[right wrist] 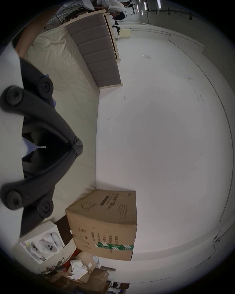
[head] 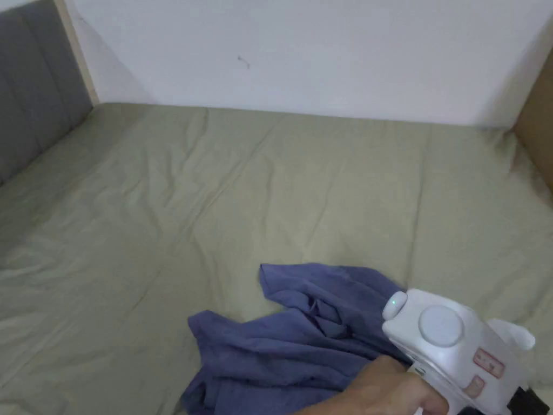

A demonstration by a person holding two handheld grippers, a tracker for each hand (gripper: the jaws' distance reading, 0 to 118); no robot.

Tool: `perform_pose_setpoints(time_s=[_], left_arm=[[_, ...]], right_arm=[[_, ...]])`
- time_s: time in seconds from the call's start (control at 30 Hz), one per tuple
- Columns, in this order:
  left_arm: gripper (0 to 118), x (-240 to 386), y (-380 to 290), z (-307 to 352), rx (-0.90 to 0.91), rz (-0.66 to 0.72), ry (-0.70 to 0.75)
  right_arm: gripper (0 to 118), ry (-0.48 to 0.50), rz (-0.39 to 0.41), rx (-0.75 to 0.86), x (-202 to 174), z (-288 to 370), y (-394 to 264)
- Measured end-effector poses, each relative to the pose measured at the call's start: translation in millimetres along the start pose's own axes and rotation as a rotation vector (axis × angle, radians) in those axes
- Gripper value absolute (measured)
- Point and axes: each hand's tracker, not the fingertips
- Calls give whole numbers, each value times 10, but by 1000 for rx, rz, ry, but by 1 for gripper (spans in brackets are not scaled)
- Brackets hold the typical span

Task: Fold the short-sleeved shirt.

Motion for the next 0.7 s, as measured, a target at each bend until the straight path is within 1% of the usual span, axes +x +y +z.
perform_pose_setpoints(time_s=[0.07,0.13,0.17,0.23,0.33,0.47,0.53,0.57,0.6,0.63,0.67,0.7], left_arm=[[0,150,-156,-172,-81,-42,4],[0,173,-286,-257,-146,-97,26],[0,144,-342,-273,-154,-90,66],[0,42,-403,-224,-152,-43,54],[0,-12,-454,-119,-136,-31,90],[0,-56,-406,133,-54,-6,127],[0,-25,-382,364,49,-13,179],[1,-7,-374,530,112,4,210],[9,-14,-371,705,181,62,210],[10,-7,-385,907,265,79,227],[21,29,-408,1128,336,43,267],[68,63,-475,1351,428,28,336]], right_arm=[[0,-16,-2,3,37,34,-20],[0,-5,-22,-5,70,24,-48],[0,-6,-24,-10,56,17,-66],[0,-2,-21,-13,19,7,-93],[0,13,-35,-20,-26,-37,-121],[0,23,-38,-30,-108,-85,-124],[0,22,-20,-30,-137,-73,-104],[0,21,-12,-32,-145,-74,-93],[0,24,-11,-35,-147,-79,-86],[0,30,-18,-38,-148,-80,-83],[0,35,-27,-38,-135,-71,-89],[0,35,-28,-40,-149,-70,-76]])
